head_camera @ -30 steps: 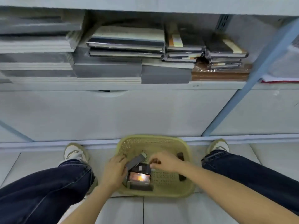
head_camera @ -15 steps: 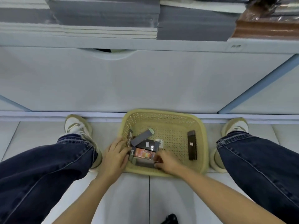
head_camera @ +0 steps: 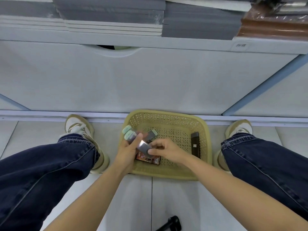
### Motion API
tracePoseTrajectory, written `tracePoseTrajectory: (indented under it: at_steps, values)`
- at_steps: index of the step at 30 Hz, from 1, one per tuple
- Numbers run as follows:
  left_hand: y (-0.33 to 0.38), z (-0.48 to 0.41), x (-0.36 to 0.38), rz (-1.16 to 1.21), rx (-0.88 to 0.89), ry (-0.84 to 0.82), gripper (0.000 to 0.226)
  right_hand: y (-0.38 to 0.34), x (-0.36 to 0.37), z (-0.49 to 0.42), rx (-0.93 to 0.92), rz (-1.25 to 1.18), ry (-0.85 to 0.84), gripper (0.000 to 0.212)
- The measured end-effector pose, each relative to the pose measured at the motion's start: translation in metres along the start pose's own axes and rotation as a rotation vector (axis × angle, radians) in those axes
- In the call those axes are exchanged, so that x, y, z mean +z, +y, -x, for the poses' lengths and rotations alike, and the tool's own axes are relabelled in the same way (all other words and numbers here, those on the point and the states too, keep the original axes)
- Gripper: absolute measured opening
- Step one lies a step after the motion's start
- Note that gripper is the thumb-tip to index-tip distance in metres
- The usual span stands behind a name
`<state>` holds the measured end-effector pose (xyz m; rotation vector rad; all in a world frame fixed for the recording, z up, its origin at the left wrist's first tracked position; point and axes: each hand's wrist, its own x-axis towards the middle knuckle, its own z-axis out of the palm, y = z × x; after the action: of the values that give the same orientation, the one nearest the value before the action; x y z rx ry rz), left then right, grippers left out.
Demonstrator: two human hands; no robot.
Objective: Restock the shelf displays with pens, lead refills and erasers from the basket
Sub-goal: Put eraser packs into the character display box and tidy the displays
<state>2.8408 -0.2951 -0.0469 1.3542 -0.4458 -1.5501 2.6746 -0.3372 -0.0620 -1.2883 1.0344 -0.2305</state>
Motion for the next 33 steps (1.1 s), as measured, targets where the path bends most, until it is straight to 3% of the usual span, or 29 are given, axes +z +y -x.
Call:
tracePoseTrajectory:
  at_steps: [2, 5, 7, 11, 14, 19, 22, 29, 33]
  values:
    - [0.003, -0.003, -0.008, -0.002, 0.052, 0.062, 0.016, 0.001, 0.005, -0.005, -0.011, 0.04, 0.002, 0.018]
    - [0.009, -0.009, -0.029, -0.093, 0.127, 0.138, 0.017, 0.013, 0.003, -0.015, 0.017, 0.178, 0.184, 0.032]
    - [0.01, -0.012, -0.043, -0.222, 0.146, 0.175, 0.027, 0.025, 0.0, -0.023, 0.108, 0.386, 0.291, 0.056]
    - [0.002, -0.015, -0.054, -0.293, 0.147, 0.208, 0.037, 0.047, 0.014, -0.033, 0.182, 0.825, 0.265, 0.097]
    - [-0.001, -0.019, -0.054, -0.312, 0.136, 0.181, 0.036, 0.06, 0.027, -0.04, 0.157, 0.973, 0.277, 0.089]
    - [-0.002, -0.022, -0.054, -0.334, 0.142, 0.144, 0.028, 0.061, 0.022, -0.044, 0.15, 0.809, 0.254, 0.057]
    - [-0.001, -0.021, -0.054, -0.331, 0.122, 0.153, 0.022, 0.059, 0.024, -0.04, 0.167, 0.73, 0.167, 0.059]
    - [0.0, -0.019, -0.052, -0.371, 0.131, 0.133, 0.012, 0.055, 0.024, -0.028, 0.179, 0.809, 0.103, 0.069]
    - [-0.001, -0.019, -0.053, -0.409, 0.134, 0.122, 0.012, 0.053, 0.027, -0.023, 0.205, 0.662, 0.11, 0.06]
